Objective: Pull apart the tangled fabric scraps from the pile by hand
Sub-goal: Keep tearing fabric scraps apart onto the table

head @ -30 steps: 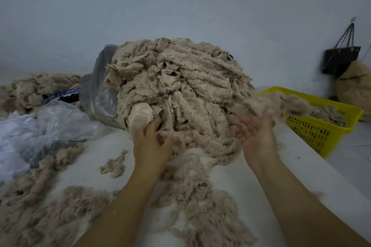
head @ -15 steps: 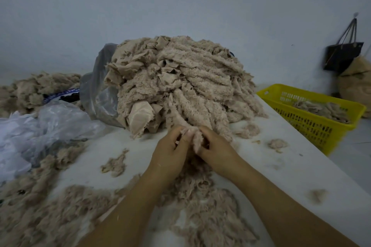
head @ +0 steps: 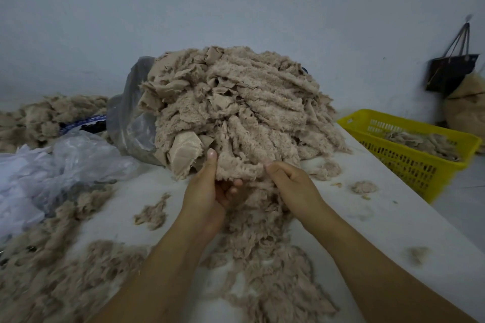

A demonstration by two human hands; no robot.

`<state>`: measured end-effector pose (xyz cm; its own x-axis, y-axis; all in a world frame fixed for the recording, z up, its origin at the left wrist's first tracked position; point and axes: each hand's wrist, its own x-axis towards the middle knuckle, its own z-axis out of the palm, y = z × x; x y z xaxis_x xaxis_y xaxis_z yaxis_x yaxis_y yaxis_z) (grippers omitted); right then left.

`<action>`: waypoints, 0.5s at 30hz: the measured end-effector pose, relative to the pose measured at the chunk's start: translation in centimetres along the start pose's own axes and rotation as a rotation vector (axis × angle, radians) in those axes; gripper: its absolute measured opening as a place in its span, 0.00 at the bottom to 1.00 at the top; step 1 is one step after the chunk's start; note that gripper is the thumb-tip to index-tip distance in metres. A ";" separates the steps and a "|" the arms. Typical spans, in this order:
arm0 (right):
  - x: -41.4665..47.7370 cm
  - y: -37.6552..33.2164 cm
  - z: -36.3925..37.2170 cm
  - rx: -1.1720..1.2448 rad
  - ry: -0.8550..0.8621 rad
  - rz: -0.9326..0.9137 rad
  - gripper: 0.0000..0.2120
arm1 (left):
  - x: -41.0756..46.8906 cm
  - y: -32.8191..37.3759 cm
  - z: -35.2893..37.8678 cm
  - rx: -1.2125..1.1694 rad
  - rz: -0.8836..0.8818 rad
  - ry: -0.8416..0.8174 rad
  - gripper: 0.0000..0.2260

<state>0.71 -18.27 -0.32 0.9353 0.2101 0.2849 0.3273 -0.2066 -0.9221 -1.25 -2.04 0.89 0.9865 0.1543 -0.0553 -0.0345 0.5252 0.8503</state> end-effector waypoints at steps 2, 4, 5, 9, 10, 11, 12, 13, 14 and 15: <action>0.2 0.4 -0.2 0.018 -0.037 -0.011 0.19 | 0.1 0.0 -0.1 -0.033 -0.030 0.002 0.16; 0.3 0.7 -0.2 -0.020 -0.088 -0.012 0.15 | 0.2 0.2 -0.5 -0.132 -0.082 -0.013 0.16; 0.3 0.8 -0.1 -0.056 -0.117 -0.014 0.14 | 0.2 0.4 -0.6 -0.208 -0.112 -0.042 0.16; 0.3 0.6 0.5 -0.277 -0.119 -0.092 0.15 | 0.5 0.9 -0.9 -0.464 -0.147 -0.113 0.15; 0.4 0.5 0.2 -0.289 -0.060 -0.097 0.16 | 0.7 1.1 -1.1 -0.506 -0.135 -0.108 0.14; 0.6 0.4 -0.3 -0.255 0.024 -0.073 0.18 | 0.9 1.3 -1.4 -0.541 -0.115 -0.097 0.14; 0.6 0.3 -1.0 -0.196 0.120 -0.030 0.19 | 1.1 1.6 -1.6 -0.568 -0.091 -0.093 0.15; 0.7 0.5 -1.7 -0.141 0.202 0.016 0.21 | 1.3 1.9 -1.8 -0.586 -0.071 -0.091 0.18; 0.7 0.8 -2.2 -0.114 0.247 0.051 0.23 | 1.3 2.0 -2.0 -0.592 -0.067 -0.093 0.20; 0.6 1.0 -2.5 -0.118 0.242 0.075 0.24 | 1.2 2.0 -2.0 -0.596 -0.082 -0.105 0.18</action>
<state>1.96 -20.75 -0.41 0.9579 -0.0410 0.2842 0.2561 -0.3262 -0.9100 -0.41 0.93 1.49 0.9992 0.0262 -0.0311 -0.0113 0.9144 0.4047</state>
